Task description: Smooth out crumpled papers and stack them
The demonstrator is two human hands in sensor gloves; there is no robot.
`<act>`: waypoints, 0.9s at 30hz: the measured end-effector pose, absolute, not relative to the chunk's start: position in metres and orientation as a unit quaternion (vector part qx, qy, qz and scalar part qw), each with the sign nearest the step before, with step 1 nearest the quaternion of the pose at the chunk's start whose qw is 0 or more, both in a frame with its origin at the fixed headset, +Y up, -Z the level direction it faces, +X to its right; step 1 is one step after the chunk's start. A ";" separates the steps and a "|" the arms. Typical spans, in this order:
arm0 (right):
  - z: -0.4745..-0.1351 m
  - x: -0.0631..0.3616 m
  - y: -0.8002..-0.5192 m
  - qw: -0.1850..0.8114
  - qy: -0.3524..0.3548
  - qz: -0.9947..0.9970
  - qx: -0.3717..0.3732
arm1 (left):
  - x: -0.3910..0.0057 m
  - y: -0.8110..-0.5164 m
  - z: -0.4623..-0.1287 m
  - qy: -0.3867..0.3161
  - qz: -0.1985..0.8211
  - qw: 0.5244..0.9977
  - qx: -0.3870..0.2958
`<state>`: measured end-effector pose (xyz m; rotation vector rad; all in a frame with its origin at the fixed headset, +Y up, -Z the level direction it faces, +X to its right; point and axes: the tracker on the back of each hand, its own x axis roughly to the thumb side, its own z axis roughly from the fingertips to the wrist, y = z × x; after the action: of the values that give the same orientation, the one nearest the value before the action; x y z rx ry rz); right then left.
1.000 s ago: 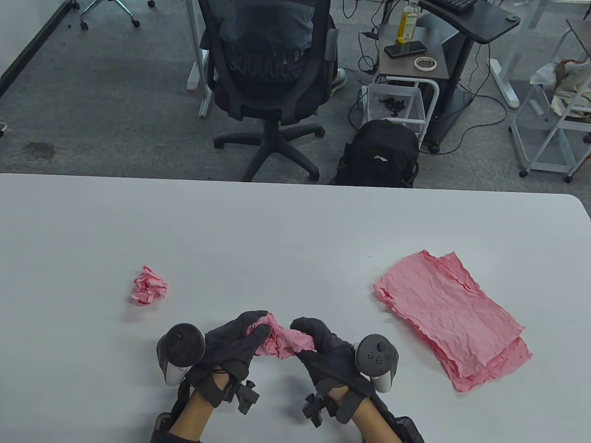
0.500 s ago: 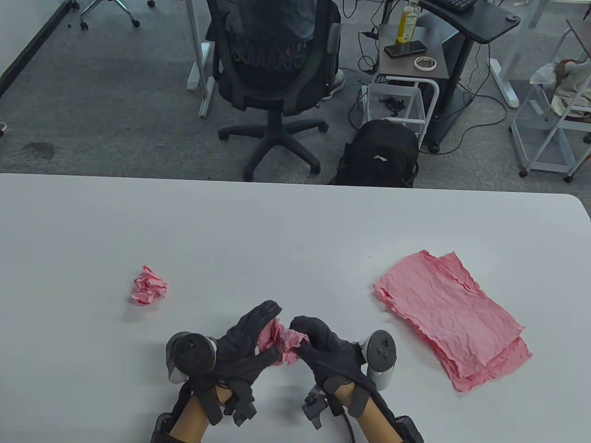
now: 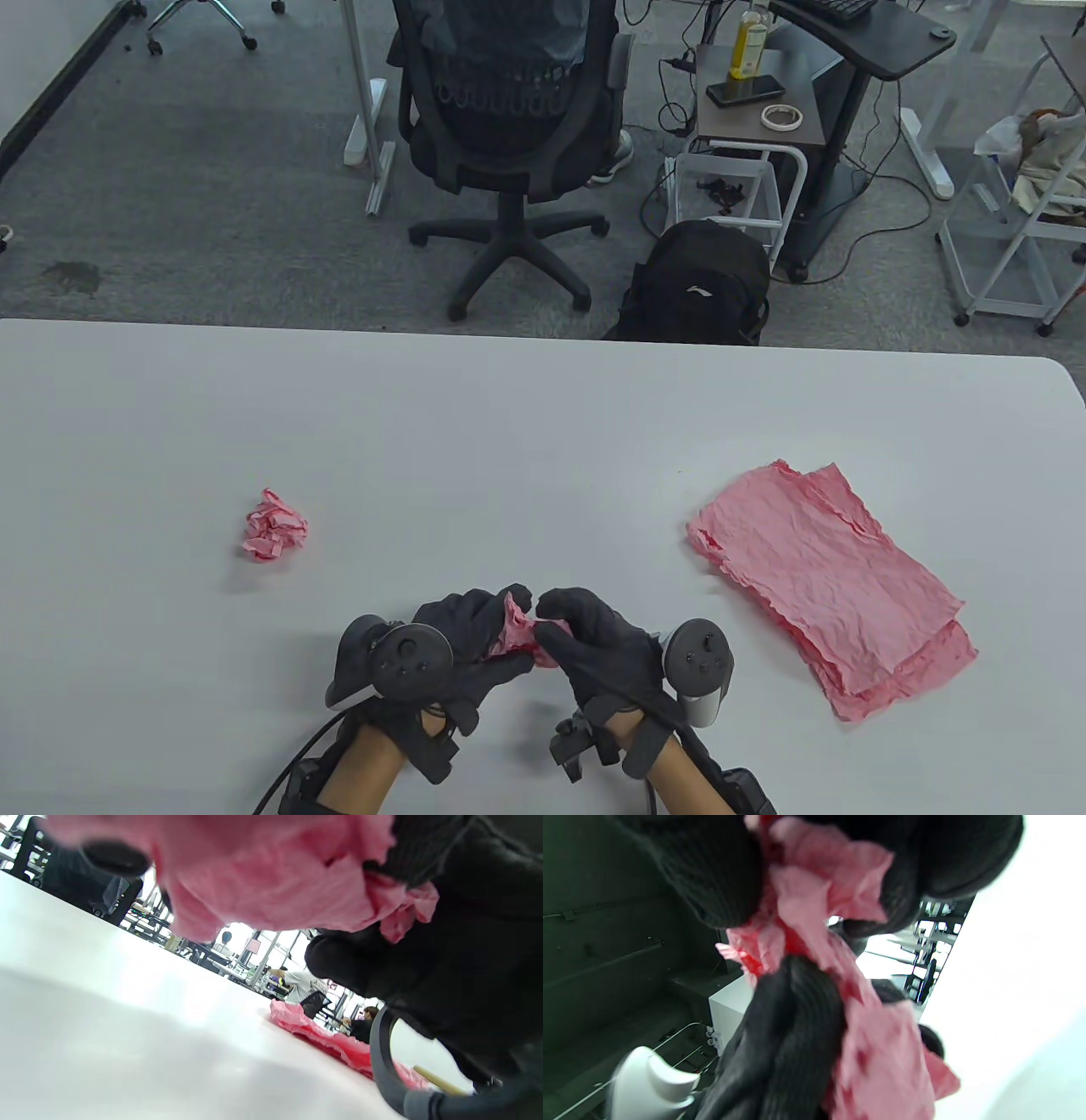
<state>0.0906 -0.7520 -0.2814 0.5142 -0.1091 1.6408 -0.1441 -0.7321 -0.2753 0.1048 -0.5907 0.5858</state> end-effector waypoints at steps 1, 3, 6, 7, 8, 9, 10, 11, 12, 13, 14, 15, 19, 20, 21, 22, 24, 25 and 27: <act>-0.282 0.090 -0.752 0.664 -0.031 0.712 0.227 | -0.147 -0.735 -0.276 -0.276 0.338 0.898 0.050; -0.284 0.091 -0.752 0.690 -0.017 0.687 0.228 | -0.152 -0.739 -0.280 -0.264 0.402 0.875 0.045; -0.284 0.094 -0.754 0.686 -0.010 0.697 0.209 | -0.158 -0.744 -0.283 -0.240 0.514 0.823 0.017; -0.283 0.093 -0.753 0.663 -0.012 0.718 0.213 | -0.157 -0.746 -0.282 -0.239 0.566 0.789 0.011; -0.282 0.090 -0.753 0.643 -0.006 0.732 0.225 | -0.155 -0.747 -0.281 -0.240 0.590 0.770 -0.002; -0.280 0.086 -0.752 0.620 0.005 0.746 0.241 | -0.152 -0.748 -0.280 -0.252 0.607 0.753 -0.023; -0.276 0.078 -0.750 0.585 0.018 0.766 0.264 | -0.145 -0.749 -0.280 -0.272 0.616 0.737 -0.051; -0.272 0.075 -0.749 0.565 0.009 0.779 0.271 | -0.141 -0.749 -0.279 -0.284 0.616 0.732 -0.063; -0.268 0.072 -0.747 0.539 -0.029 0.797 0.269 | -0.135 -0.749 -0.277 -0.299 0.612 0.728 -0.078; -0.266 0.072 -0.745 0.526 -0.058 0.807 0.263 | -0.131 -0.749 -0.274 -0.305 0.609 0.728 -0.085; -0.265 0.074 -0.742 0.520 -0.095 0.809 0.256 | -0.129 -0.749 -0.272 -0.311 0.605 0.728 -0.085; -0.267 0.078 -0.740 0.529 -0.116 0.801 0.253 | -0.128 -0.747 -0.271 -0.309 0.598 0.736 -0.073; -0.273 0.084 -0.742 0.606 -0.072 0.750 0.254 | -0.135 -0.742 -0.272 -0.286 0.579 0.763 -0.025; -0.275 0.084 -0.744 0.626 -0.054 0.738 0.248 | -0.137 -0.743 -0.273 -0.284 0.590 0.755 -0.031; -0.275 0.084 -0.746 0.638 -0.043 0.730 0.242 | -0.138 -0.744 -0.273 -0.279 0.604 0.745 -0.038; -0.277 0.084 -0.749 0.663 -0.031 0.710 0.234 | -0.139 -0.746 -0.275 -0.274 0.621 0.733 -0.047; -0.279 0.083 -0.753 0.693 -0.007 0.684 0.229 | -0.142 -0.747 -0.276 -0.267 0.628 0.729 -0.048; -0.280 0.083 -0.754 0.700 0.002 0.678 0.225 | -0.144 -0.746 -0.276 -0.261 0.625 0.735 -0.040; -0.279 0.082 -0.755 0.712 0.013 0.667 0.221 | -0.148 -0.743 -0.273 -0.222 0.594 0.773 0.009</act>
<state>0.0823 -0.7547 -0.2791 0.4899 0.0280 1.4781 -0.1479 -0.7430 -0.2733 0.0203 -0.4800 1.2862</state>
